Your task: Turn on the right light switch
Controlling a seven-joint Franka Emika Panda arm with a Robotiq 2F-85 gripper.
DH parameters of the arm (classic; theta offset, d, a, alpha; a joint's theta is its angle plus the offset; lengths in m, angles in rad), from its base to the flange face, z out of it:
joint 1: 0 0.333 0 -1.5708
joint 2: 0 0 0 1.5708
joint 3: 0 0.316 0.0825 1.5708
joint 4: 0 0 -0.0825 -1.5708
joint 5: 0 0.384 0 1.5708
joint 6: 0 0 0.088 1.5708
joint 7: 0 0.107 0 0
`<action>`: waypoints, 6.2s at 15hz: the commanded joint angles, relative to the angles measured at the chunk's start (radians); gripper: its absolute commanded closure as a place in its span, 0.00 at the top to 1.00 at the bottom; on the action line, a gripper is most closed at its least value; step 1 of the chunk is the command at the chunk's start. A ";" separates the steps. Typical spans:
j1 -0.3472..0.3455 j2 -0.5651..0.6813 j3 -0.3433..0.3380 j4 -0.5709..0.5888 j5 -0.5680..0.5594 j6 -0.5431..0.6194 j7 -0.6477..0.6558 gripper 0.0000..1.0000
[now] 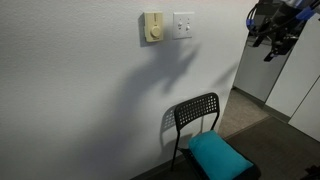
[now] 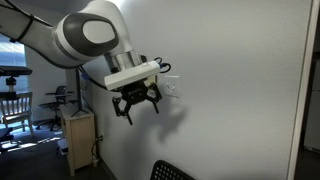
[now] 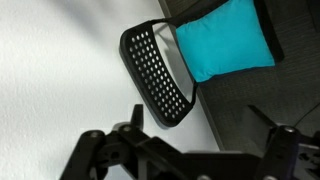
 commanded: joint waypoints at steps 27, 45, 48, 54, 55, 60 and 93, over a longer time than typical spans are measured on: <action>-0.007 0.450 0.101 0.418 0.194 0.160 -0.577 1.00; -0.054 0.710 0.154 0.776 0.057 0.138 -0.470 1.00; -0.056 0.720 0.155 0.791 0.036 0.131 -0.443 1.00; -0.050 0.702 0.153 0.792 -0.010 0.133 -0.391 1.00; -0.050 0.698 0.154 0.794 -0.018 0.129 -0.384 1.00; -0.046 0.685 0.154 0.820 -0.058 0.111 -0.367 1.00; -0.041 0.467 0.165 0.717 -0.141 -0.090 -0.373 1.00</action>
